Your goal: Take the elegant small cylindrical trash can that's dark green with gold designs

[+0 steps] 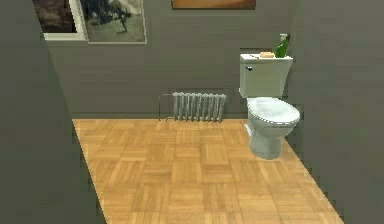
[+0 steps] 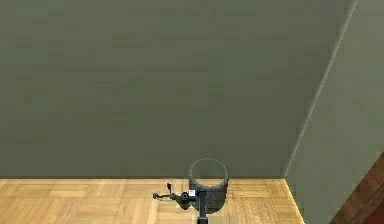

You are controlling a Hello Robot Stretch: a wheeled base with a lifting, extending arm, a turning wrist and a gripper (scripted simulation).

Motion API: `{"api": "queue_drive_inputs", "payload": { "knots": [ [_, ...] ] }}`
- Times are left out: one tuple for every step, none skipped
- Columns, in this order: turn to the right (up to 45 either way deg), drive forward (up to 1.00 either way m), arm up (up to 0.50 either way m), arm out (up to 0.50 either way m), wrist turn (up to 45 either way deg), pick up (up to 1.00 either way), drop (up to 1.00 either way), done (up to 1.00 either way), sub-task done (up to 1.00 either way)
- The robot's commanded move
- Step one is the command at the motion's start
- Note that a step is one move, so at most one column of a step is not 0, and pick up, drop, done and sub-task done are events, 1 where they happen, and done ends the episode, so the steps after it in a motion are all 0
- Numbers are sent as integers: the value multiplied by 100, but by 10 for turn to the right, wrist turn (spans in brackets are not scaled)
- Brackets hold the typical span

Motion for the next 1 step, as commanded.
{"api": "queue_drive_inputs", "payload": {
  "knots": [
    [0,0,0,0,450,0,0,0,0]
  ]
}}
